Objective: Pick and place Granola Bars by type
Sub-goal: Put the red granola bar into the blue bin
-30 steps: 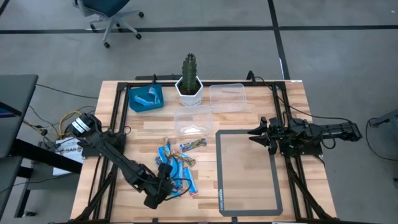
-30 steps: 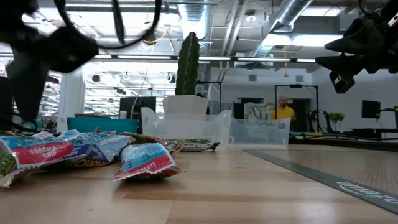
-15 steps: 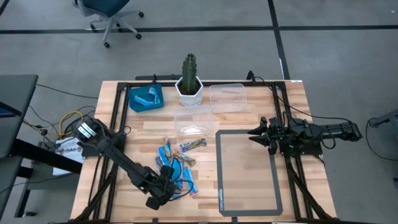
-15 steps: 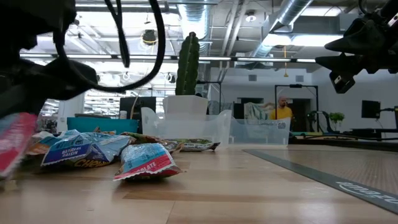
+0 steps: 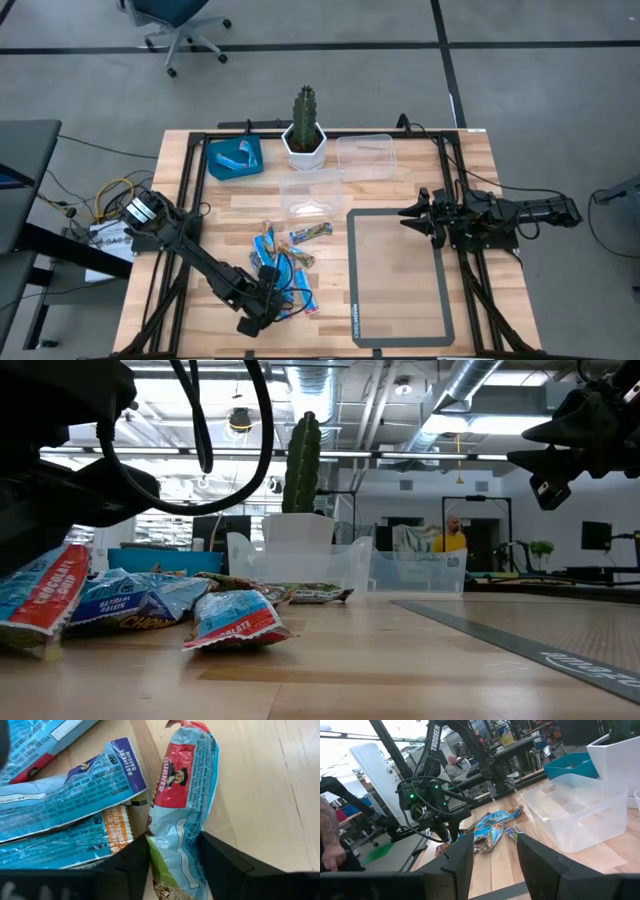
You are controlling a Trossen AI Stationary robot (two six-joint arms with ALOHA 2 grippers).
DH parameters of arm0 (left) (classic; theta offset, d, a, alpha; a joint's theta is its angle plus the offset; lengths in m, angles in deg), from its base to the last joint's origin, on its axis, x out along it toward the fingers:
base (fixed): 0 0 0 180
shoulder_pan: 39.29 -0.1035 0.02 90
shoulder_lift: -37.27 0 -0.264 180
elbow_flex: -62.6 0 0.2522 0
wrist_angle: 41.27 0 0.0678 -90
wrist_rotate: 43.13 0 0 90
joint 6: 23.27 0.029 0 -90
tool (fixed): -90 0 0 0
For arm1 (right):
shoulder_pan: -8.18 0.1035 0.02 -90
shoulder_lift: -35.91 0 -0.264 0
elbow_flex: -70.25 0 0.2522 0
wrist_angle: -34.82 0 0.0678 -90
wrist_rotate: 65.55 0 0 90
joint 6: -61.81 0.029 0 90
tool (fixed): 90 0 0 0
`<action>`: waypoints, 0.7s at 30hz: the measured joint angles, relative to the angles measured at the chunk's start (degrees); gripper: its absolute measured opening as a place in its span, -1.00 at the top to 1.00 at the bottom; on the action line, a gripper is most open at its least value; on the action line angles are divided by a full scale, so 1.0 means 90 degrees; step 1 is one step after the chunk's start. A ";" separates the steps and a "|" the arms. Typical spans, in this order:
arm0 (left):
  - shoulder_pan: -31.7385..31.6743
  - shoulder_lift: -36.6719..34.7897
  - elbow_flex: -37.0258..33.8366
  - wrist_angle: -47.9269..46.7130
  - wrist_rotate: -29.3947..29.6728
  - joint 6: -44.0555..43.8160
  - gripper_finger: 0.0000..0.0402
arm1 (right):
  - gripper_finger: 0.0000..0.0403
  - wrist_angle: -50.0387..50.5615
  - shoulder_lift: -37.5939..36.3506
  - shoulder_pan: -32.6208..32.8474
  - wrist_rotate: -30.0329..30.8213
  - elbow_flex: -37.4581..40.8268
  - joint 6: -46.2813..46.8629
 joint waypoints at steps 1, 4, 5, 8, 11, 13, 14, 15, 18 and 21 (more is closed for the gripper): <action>0.0000 0.0000 0.0000 0.0005 -0.0002 -0.0004 0.34 | 0.30 0.0000 0.0000 0.0000 0.0000 0.0000 0.0000; 0.0000 0.0005 0.0000 0.0030 -0.0056 -0.0007 0.51 | 0.29 0.0000 0.0000 0.0000 0.0000 0.0000 0.0000; 0.0000 0.0005 0.0000 0.0043 -0.0075 -0.0008 0.56 | 0.29 0.0000 0.0002 0.0000 0.0000 0.0000 0.0000; 0.0000 0.0007 0.0000 0.0076 -0.0101 -0.0011 0.66 | 0.29 0.0000 0.0001 0.0002 0.0000 0.0000 0.0000; 0.0000 0.0010 0.0000 0.0094 -0.0130 -0.0014 0.71 | 0.30 0.0000 0.0000 0.0002 0.0000 0.0000 0.0000; 0.0000 0.0010 0.0000 0.0098 -0.0141 -0.0014 0.72 | 0.30 0.0000 0.0000 0.0001 0.0000 0.0000 0.0000; 0.0000 0.0010 0.0000 0.0099 -0.0143 -0.0014 0.72 | 0.30 0.0000 0.0000 0.0000 0.0000 0.0000 0.0000; 0.0002 0.0009 0.0000 0.0099 -0.0144 -0.0019 0.71 | 0.29 0.0000 0.0000 0.0000 0.0000 0.0000 0.0000; 0.0006 -0.0106 -0.0017 0.0044 -0.0260 -0.0162 0.70 | 0.29 0.0000 0.0002 0.0002 -0.0001 0.0000 0.0000; -0.0014 -0.0451 -0.0022 -0.0109 -0.0265 -0.0508 0.69 | 0.29 0.0000 0.0000 0.0000 0.0000 0.0000 0.0000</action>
